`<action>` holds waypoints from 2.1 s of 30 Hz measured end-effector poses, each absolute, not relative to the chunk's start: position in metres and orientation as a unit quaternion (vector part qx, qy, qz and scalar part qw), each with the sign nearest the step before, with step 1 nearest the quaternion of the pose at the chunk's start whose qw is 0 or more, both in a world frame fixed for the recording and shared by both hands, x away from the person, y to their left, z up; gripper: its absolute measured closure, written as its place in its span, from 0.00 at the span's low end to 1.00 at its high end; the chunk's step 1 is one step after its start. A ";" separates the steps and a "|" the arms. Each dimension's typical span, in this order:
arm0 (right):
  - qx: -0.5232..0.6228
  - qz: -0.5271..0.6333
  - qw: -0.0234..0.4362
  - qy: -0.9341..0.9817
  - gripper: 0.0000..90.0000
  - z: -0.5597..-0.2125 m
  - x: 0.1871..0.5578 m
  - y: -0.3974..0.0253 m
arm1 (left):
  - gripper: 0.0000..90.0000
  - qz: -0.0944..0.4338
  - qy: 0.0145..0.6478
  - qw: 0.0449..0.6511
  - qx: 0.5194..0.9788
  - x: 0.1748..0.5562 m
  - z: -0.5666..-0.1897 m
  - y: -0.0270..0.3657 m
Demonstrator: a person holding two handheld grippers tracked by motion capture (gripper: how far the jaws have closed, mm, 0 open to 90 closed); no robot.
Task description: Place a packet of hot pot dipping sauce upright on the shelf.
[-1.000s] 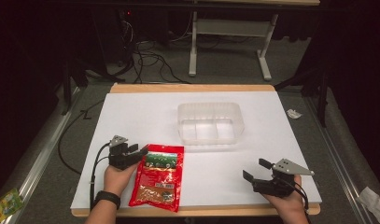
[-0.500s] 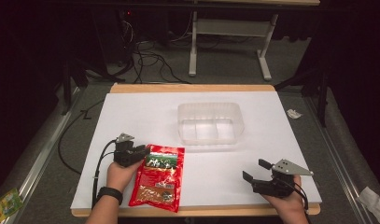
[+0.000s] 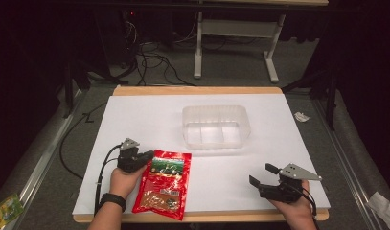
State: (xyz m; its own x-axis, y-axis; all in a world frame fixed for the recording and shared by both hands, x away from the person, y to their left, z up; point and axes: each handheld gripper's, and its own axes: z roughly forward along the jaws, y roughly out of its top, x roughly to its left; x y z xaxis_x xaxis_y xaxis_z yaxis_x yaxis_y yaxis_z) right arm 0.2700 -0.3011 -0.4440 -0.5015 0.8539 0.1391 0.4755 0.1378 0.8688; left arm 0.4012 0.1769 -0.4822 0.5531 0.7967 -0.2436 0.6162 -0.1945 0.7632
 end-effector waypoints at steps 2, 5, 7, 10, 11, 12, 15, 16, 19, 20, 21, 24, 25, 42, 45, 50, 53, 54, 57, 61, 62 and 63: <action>0.454 0.471 0.205 0.728 0.20 -0.444 0.269 -0.300 | 0.99 0.108 0.462 0.444 0.760 0.398 -0.480 0.177; 0.451 0.472 0.208 0.728 0.21 -0.444 0.269 -0.299 | 0.99 0.116 0.461 0.452 0.755 0.394 -0.475 0.178; 0.453 0.471 0.206 0.728 0.21 -0.444 0.269 -0.299 | 0.99 0.124 0.456 0.460 0.752 0.391 -0.470 0.179; 0.453 0.470 0.203 0.730 0.21 -0.445 0.270 -0.299 | 0.99 0.135 0.452 0.470 0.746 0.386 -0.463 0.180; 0.454 0.470 0.203 0.729 0.21 -0.445 0.270 -0.298 | 0.99 0.139 0.449 0.475 0.744 0.384 -0.461 0.181; 0.456 0.470 0.202 0.729 0.21 -0.445 0.270 -0.298 | 0.99 0.142 0.447 0.481 0.741 0.382 -0.459 0.182; 0.456 0.470 0.202 0.728 0.21 -0.445 0.270 -0.298 | 0.99 0.153 0.441 0.497 0.731 0.375 -0.449 0.185; 0.457 0.470 0.202 0.728 0.21 -0.445 0.270 -0.299 | 1.00 0.159 0.437 0.504 0.727 0.372 -0.445 0.185; 0.458 0.470 0.201 0.727 0.21 -0.445 0.270 -0.299 | 1.00 0.171 0.428 0.520 0.719 0.366 -0.436 0.185; 0.457 0.470 0.202 0.727 0.21 -0.445 0.270 -0.298 | 1.00 0.176 0.422 0.525 0.718 0.364 -0.432 0.183; 0.457 0.469 0.202 0.728 0.21 -0.445 0.270 -0.298 | 1.00 0.176 0.422 0.525 0.718 0.364 -0.432 0.183; 0.457 0.470 0.202 0.728 0.21 -0.446 0.271 -0.297 | 1.00 0.185 0.408 0.544 0.709 0.360 -0.421 0.177; 0.457 0.470 0.203 0.727 0.21 -0.446 0.270 -0.297 | 1.00 0.188 0.403 0.549 0.708 0.358 -0.418 0.175; 0.456 0.471 0.205 0.727 0.21 -0.445 0.270 -0.298 | 1.00 0.223 0.345 0.598 0.689 0.332 -0.381 0.151; 0.457 0.472 0.207 0.725 0.21 -0.445 0.270 -0.298 | 1.00 0.225 0.342 0.605 0.683 0.330 -0.377 0.149; 0.453 0.475 0.209 0.725 0.22 -0.444 0.270 -0.298 | 1.00 0.228 0.325 0.618 0.679 0.323 -0.370 0.144; 0.450 0.474 0.212 0.727 0.22 -0.443 0.269 -0.297 | 1.00 0.235 0.314 0.631 0.669 0.319 -0.361 0.141; 0.450 0.475 0.211 0.726 0.22 -0.443 0.269 -0.296 | 1.00 0.237 0.311 0.636 0.666 0.318 -0.358 0.140; 0.446 0.480 0.209 0.726 0.22 -0.442 0.269 -0.293 | 1.00 0.240 0.300 0.645 0.660 0.315 -0.352 0.136; 0.439 0.494 0.202 0.723 0.22 -0.438 0.269 -0.287 | 1.00 0.246 0.290 0.646 0.662 0.314 -0.351 0.132; 0.435 0.499 0.201 0.722 0.21 -0.436 0.270 -0.284 | 1.00 0.246 0.289 0.647 0.661 0.314 -0.351 0.131; 0.432 0.503 0.197 0.722 0.21 -0.434 0.271 -0.281 | 1.00 0.245 0.291 0.647 0.661 0.315 -0.351 0.132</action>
State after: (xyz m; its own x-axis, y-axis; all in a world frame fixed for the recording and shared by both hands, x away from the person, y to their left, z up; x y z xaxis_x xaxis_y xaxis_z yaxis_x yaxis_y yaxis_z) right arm 0.2709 -0.2807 -0.4344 -0.5490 0.8221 0.1506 0.4254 0.1198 0.8970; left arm 0.3146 0.1318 -0.3513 0.7102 0.7019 -0.0533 0.0685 0.0065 0.9976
